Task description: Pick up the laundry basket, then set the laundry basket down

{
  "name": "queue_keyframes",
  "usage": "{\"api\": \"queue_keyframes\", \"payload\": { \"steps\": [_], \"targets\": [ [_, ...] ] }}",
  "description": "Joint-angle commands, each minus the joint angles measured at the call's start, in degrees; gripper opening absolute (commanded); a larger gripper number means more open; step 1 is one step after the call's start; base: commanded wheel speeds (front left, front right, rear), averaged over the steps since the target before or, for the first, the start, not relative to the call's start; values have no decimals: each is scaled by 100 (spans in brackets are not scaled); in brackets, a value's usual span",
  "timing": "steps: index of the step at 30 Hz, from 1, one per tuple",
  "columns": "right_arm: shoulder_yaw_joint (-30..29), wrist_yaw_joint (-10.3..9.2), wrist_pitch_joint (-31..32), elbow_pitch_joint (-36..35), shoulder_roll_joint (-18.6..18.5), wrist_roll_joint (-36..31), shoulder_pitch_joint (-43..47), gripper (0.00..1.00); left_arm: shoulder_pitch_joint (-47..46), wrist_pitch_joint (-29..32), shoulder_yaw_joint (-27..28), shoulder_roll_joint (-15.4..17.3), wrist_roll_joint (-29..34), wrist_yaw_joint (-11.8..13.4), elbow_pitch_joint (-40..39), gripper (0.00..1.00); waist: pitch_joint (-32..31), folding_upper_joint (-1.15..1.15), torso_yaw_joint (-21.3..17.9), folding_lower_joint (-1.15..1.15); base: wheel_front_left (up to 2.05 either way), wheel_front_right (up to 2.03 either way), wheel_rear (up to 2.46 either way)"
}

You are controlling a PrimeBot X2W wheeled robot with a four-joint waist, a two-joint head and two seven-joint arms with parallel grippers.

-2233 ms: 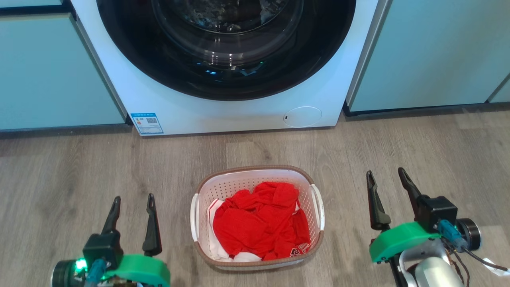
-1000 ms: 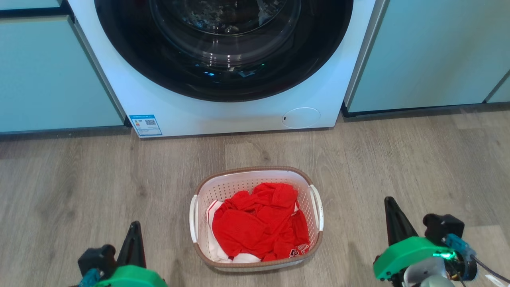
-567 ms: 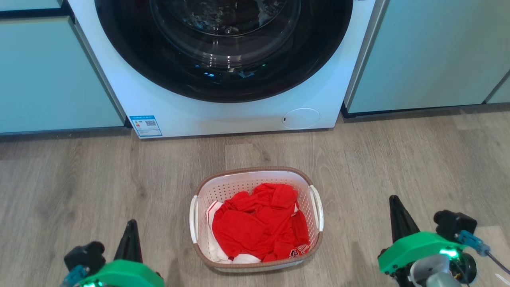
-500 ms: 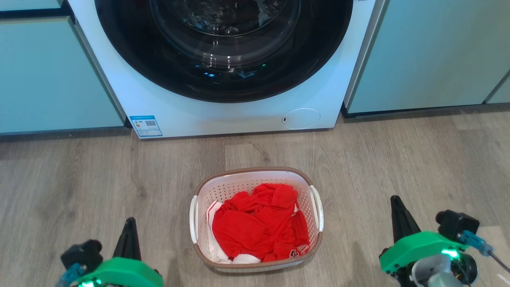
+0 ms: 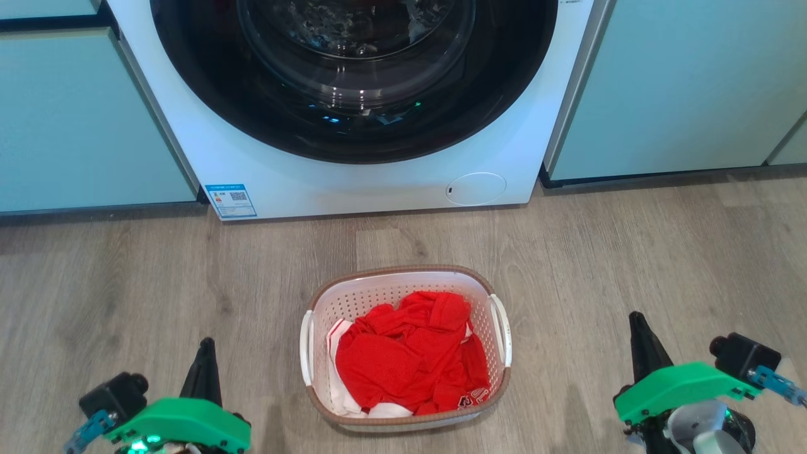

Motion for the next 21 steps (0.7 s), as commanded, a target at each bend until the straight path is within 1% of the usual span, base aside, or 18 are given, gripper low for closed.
{"api": "queue_keyframes", "payload": {
  "steps": [1, 21],
  "targets": [
    [-10, -4, 50, -193, -72, 163, -297, 0, -271, 30, 158, 57, -152, -45, -145, 0, -1, 0, 0, 0, 0, 0, 0],
    [-183, -6, 342, -200, -93, 1446, -375, 0, -480, 340, 347, 61, -1468, -250, -85, 0, -28, 0, -1, 0, 0, 0, 0]
  ]
}}
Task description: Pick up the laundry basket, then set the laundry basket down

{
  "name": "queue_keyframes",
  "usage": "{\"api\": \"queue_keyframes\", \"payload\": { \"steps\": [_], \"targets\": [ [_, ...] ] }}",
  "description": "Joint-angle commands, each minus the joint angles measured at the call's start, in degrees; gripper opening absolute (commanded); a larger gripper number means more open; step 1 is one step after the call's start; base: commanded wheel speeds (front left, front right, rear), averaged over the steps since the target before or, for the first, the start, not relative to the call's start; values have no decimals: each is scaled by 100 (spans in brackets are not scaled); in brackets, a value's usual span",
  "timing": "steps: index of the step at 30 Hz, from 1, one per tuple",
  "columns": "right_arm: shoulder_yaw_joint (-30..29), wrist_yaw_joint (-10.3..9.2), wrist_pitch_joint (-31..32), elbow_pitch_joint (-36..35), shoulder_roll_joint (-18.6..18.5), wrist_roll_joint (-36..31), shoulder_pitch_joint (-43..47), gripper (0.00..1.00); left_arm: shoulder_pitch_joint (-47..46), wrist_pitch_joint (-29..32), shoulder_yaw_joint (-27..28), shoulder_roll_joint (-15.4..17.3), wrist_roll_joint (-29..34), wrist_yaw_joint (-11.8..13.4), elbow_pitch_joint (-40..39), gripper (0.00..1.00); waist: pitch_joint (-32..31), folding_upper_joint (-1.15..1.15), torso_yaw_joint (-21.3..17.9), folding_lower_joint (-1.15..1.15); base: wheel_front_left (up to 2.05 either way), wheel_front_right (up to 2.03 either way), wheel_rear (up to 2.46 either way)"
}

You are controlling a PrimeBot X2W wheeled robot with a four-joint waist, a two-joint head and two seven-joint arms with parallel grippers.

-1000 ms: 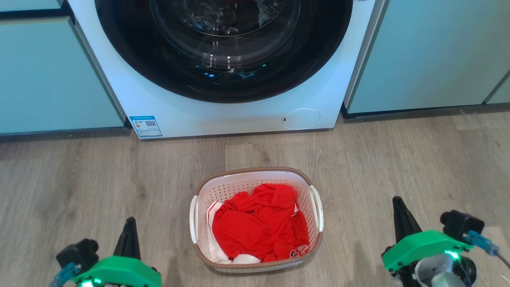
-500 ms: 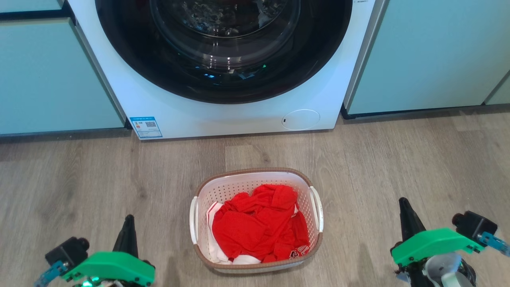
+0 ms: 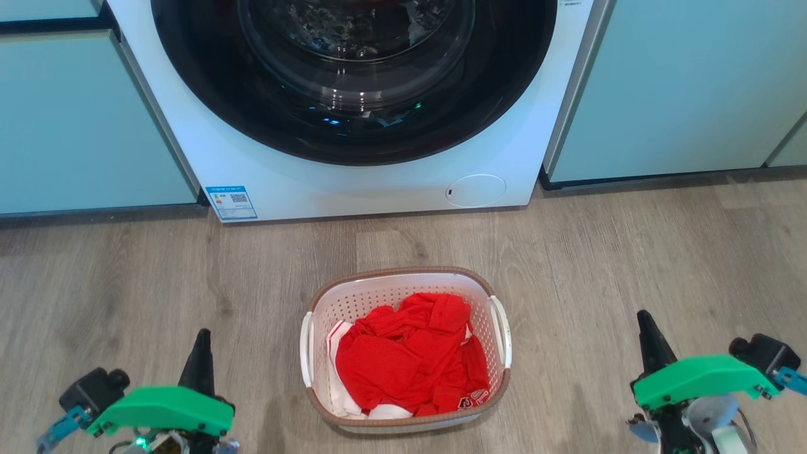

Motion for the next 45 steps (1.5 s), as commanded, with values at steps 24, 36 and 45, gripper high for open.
{"api": "queue_keyframes", "payload": {
  "steps": [24, 36, 45],
  "targets": [
    [-223, -7, 413, -205, -96, 1705, -407, 0, -574, 428, 422, 54, -1741, -298, -82, 0, -34, 0, -2, 0, 0, 0, 0],
    [-352, -8, 613, -208, -96, 2500, -458, 0, -708, 634, 554, 47, -2563, -428, -42, 0, -51, 0, -2, 0, 0, 0, 0],
    [-451, -8, 764, -210, -94, 3092, -497, 0, -808, 789, 654, 42, -3177, -525, -12, 0, -63, 0, -3, 0, 0, 0, 0]
  ]
}}
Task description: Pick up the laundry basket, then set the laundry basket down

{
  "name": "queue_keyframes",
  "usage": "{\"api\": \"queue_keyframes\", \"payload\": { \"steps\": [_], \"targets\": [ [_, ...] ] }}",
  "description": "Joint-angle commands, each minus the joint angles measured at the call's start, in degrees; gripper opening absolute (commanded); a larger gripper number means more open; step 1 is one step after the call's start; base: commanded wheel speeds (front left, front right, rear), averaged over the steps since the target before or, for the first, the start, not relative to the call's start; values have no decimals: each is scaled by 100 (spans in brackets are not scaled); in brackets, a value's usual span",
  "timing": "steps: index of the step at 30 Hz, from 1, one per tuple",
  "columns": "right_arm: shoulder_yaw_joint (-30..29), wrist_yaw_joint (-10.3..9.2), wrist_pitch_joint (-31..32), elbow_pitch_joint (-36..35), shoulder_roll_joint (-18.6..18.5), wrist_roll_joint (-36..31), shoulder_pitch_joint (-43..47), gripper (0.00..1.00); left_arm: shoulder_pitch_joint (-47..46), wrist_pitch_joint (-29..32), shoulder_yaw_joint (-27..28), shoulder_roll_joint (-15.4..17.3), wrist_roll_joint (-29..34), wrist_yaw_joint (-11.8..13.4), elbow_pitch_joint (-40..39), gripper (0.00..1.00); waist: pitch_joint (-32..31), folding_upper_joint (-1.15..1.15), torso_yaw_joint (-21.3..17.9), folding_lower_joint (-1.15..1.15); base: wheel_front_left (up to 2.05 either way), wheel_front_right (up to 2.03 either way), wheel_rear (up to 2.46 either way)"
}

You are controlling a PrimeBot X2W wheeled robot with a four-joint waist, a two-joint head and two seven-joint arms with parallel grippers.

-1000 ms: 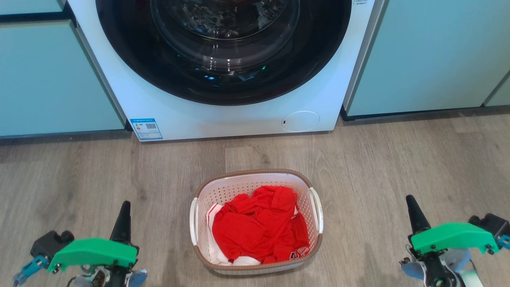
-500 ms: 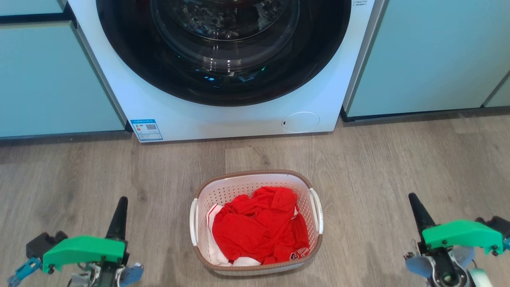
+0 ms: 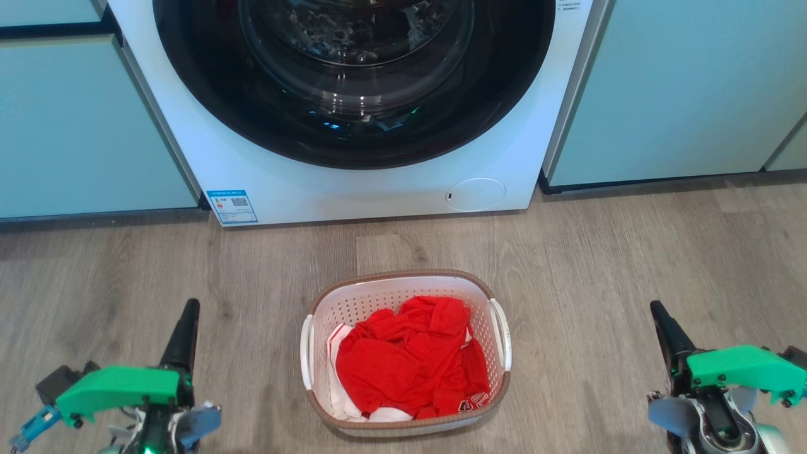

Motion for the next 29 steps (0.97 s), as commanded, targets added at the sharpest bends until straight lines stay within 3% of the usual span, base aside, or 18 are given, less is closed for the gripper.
{"api": "queue_keyframes", "payload": {
  "steps": [1, 15, 29],
  "targets": [
    [58, -9, 52, -198, -88, 190, -318, 0, -379, 59, 231, 45, -192, -77, -159, 0, -2, 0, 0, 0, 0, 0, 0],
    [-100, -10, 292, -202, -82, 1112, -378, 0, -536, 302, 388, 35, -1148, -229, -112, 0, -22, 0, -1, 0, 0, 0, 0],
    [-133, -10, 321, -200, -61, 1112, -382, 0, -541, 322, 409, 22, -1159, -233, -110, 0, -22, 0, -1, 0, 0, 0, 0]
  ]
}}
